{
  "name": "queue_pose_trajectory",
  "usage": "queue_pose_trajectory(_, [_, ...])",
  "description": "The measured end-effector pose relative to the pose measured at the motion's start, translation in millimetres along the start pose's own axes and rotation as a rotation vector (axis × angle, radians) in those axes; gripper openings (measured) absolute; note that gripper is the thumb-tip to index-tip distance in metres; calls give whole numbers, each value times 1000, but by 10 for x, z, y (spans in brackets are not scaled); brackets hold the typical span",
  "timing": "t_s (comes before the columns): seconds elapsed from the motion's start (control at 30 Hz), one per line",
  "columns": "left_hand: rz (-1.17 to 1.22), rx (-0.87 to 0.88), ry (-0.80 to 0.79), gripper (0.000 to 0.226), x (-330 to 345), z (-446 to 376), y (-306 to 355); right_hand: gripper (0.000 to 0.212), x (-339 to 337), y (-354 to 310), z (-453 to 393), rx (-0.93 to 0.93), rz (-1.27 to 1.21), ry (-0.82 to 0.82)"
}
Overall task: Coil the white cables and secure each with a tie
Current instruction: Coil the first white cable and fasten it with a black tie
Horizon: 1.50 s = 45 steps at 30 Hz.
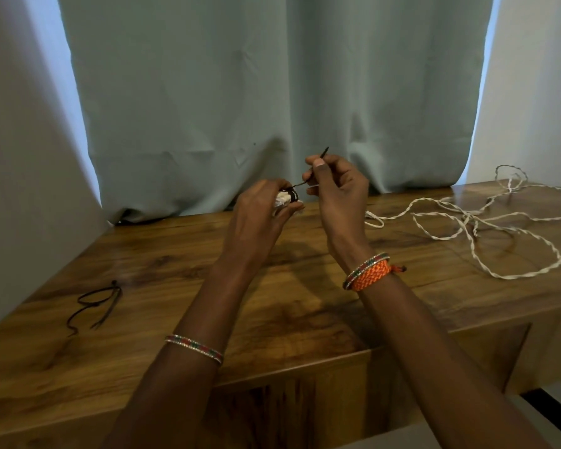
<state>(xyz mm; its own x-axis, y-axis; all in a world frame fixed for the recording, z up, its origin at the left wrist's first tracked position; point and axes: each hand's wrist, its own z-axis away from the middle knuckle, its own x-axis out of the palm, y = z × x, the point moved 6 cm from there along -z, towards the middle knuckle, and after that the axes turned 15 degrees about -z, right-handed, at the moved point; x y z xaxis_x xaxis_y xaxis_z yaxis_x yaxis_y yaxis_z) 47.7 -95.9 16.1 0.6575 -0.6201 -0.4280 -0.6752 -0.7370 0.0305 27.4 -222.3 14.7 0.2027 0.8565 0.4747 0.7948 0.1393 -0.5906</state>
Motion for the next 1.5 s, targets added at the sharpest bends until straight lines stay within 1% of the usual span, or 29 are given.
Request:
queue_pose_trajectory(0.13, [-97, 33, -6, 28, 35, 7, 35, 22, -4, 33, 68, 8, 117, -17])
queue_pose_trajectory(0.2, [-151, 73, -6, 26, 47, 20, 54, 24, 10, 38, 78, 7, 209, -56])
queue_pose_trajectory(0.27, [-204, 112, 7, 26, 58, 29, 43, 27, 42, 0, 72, -49, 381, -119])
queue_pose_trajectory(0.33, [-236, 131, 2, 25, 68, 28, 6, 31, 77, -58, 72, -114, 486, -186])
queue_pose_trajectory(0.37, [-241, 142, 3, 25, 73, 28, -11, 31, 81, -87, 71, -129, 497, -207])
queue_pose_trajectory(0.43, [-244, 166, 15, 23, 71, 34, -26, 20, 62, -135, 48, -121, 495, -215])
queue_pose_trajectory(0.47, [-242, 167, 19, 23, 65, 39, -31, 12, 39, -150, 29, -96, 482, -211])
queue_pose_trajectory(0.53, [-228, 149, 28, 26, 42, 41, -48, 5, -13, -145, -2, 5, 428, -204])
queue_pose_trajectory(0.6, [-210, 135, 40, 32, 16, 40, -54, 4, -44, -141, 4, 96, 397, -225])
queue_pose_trajectory(0.83, [-233, 84, 85, 35, -44, 47, -45, 4, 20, -169, 76, 181, 466, -324])
queue_pose_trajectory(0.97, [-206, 116, 94, 33, -61, 57, -25, 5, 86, -192, 69, 172, 494, -360])
queue_pose_trajectory(1.13, [-218, 179, 163, 30, -71, 55, -39, 6, 125, -274, 63, 76, 628, -411])
queue_pose_trajectory(1.27, [-214, 217, 219, 27, -82, 65, -16, 6, 127, -316, 60, 40, 686, -421])
queue_pose_trajectory(1.37, [-207, 264, 257, 23, -96, 75, 15, 6, 131, -333, 68, 38, 702, -422])
queue_pose_trajectory(1.5, [-193, 326, 297, 22, -114, 85, 59, 6, 136, -369, 74, -9, 718, -407])
